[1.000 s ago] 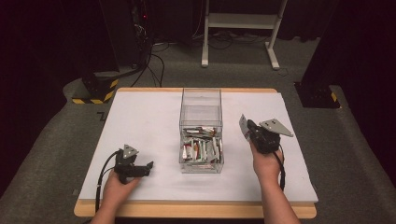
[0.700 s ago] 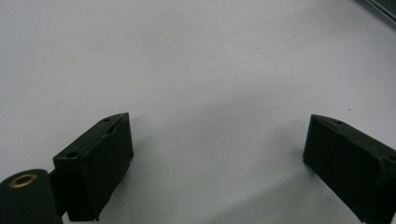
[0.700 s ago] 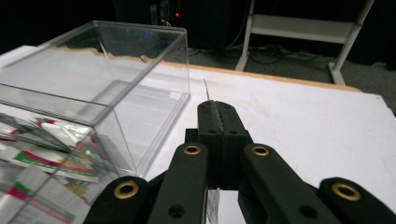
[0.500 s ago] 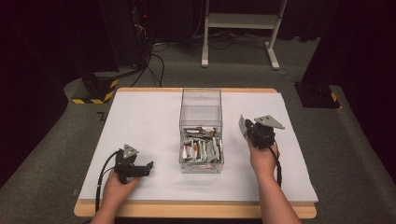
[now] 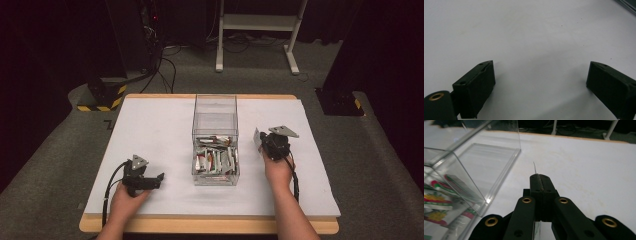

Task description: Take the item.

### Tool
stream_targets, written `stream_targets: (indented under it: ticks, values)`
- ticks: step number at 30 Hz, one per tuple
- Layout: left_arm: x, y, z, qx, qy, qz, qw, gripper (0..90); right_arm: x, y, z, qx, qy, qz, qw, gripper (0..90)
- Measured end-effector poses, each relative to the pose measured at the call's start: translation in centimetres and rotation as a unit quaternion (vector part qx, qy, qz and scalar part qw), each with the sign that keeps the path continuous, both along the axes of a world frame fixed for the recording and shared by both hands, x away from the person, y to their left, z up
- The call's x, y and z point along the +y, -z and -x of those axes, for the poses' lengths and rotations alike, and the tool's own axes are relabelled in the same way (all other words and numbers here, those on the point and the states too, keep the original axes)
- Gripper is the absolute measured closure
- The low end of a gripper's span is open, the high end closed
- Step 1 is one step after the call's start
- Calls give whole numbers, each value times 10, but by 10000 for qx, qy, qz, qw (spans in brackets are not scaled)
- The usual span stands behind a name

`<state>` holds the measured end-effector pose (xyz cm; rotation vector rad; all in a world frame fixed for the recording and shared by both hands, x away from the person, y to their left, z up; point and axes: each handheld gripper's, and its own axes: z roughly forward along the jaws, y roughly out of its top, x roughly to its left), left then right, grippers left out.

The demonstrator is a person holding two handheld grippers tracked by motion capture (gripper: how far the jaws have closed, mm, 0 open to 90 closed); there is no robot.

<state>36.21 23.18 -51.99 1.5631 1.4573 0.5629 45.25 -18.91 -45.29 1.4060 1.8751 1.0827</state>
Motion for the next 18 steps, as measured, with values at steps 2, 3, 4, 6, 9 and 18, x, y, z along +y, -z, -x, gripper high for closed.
stream_targets:
  ticks: [2, 3, 4, 6, 9, 18]
  values:
    - [0, 0, 0, -2, 4, -1, 10000, 84, -2, 4, -1, 51, 53, 34, 10000, 900]
    - [0, 0, 0, 3, 10, -10, 10000, 84, -4, 6, -2, 68, 81, 35, 9999, 900]
    - [0, 0, 0, -5, -1, 5, 10000, 84, -5, 6, -1, 63, 109, -1, 9999, 900]
    - [0, 0, 0, 2, 10, -10, 10000, 84, -7, 6, -2, 61, 142, 5, 9999, 900]
    - [0, 0, 0, 2, 4, -7, 10000, 84, -8, 4, -1, 27, 137, -3, 9999, 814]
    - [0, 0, 0, -11, -16, 21, 10000, 84, -15, -6, 5, -126, 208, -41, 9997, 688]
